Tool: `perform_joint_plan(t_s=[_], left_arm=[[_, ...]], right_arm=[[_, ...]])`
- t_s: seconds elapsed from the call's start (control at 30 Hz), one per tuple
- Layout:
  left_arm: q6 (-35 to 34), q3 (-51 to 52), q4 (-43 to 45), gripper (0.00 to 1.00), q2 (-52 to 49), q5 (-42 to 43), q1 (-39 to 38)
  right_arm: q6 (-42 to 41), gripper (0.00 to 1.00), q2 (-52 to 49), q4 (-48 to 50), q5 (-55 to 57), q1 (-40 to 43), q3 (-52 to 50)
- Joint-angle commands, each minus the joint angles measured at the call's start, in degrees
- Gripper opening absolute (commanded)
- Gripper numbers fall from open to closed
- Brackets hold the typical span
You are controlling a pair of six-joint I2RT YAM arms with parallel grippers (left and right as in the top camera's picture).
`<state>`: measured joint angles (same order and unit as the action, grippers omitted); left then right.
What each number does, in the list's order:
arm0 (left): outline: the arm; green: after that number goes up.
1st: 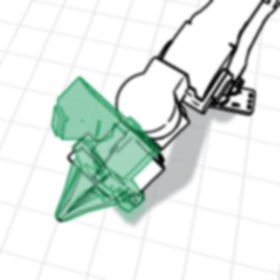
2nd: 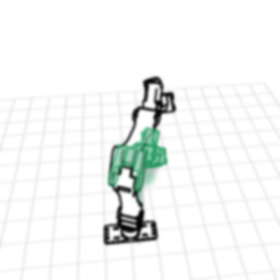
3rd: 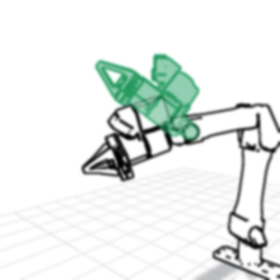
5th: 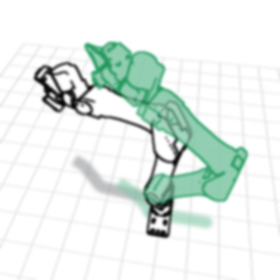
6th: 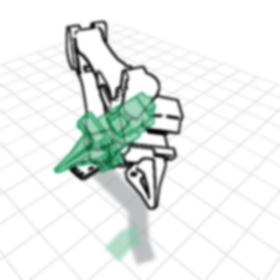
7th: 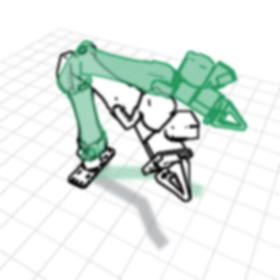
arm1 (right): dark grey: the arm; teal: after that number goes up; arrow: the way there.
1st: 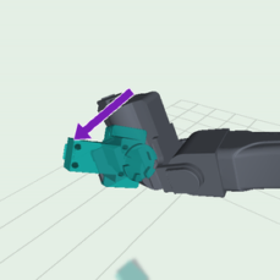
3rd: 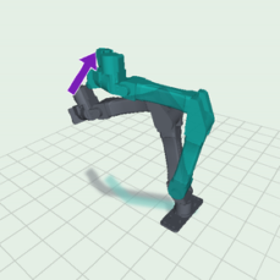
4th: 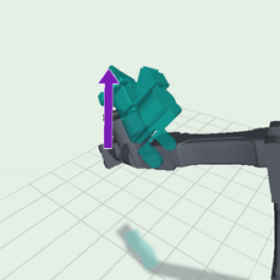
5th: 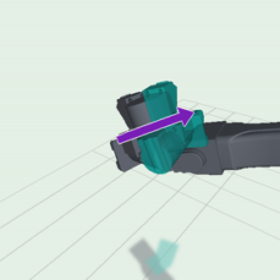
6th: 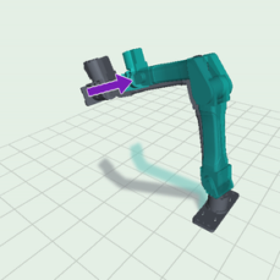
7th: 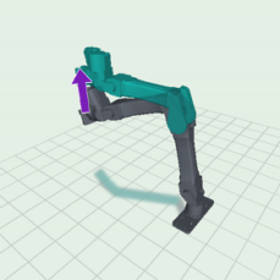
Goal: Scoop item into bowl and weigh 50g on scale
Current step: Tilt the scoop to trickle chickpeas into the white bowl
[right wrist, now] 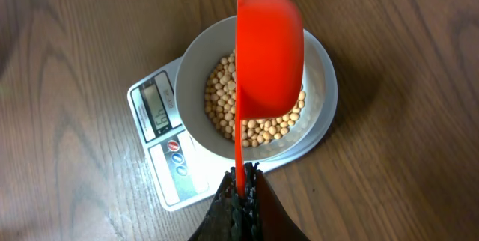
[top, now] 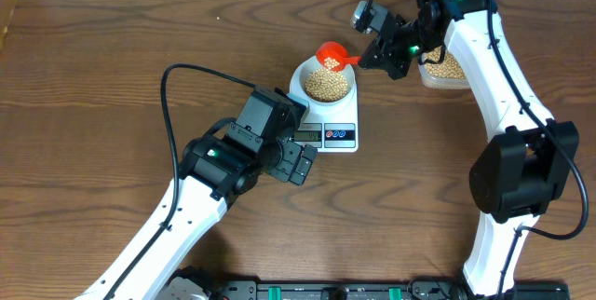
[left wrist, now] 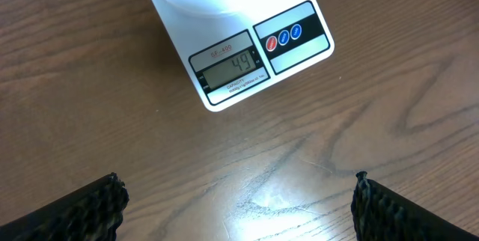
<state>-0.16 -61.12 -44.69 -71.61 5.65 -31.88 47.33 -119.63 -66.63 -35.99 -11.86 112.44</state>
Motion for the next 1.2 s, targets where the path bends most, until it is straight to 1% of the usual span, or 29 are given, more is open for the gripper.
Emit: perform_joint_plan(t_s=[0.0,0.13,0.3,0.5,0.73,1.17], left_arm=[[-0.1,-0.4,-0.1,0.98,0.2,-0.3,0.2],[-0.1,-0.4,-0.1,0.98,0.2,-0.3,0.2],[0.0,-0.4,-0.1,0.98,0.2,-0.3,0.2],[-0.1,-0.4,-0.1,0.98,0.1,-0.3,0.2],[-0.1,-0.4,-0.1,0.98,0.1,-0.3,0.2],[-0.1,-0.4,-0.1,0.98,0.2,-0.3,0.2]], right_arm=[[1.7,0.01,-0.6,-0.1,0.1,0.0,1.2],[1.7,0.01,-0.6,-0.1,2.4,-0.4,1.2],[3.7,0.01,-0.6,-0.4,4.5,-1.1,1.2],[3.8,0.01,-0.6,-0.4,4.2,-1.4,1.2],[3.7,0.01,-0.6,-0.4,0.3,-1.2,1.2],[3.5,0.01,-0.6,-0.4,0.2,-0.9,1.2]])
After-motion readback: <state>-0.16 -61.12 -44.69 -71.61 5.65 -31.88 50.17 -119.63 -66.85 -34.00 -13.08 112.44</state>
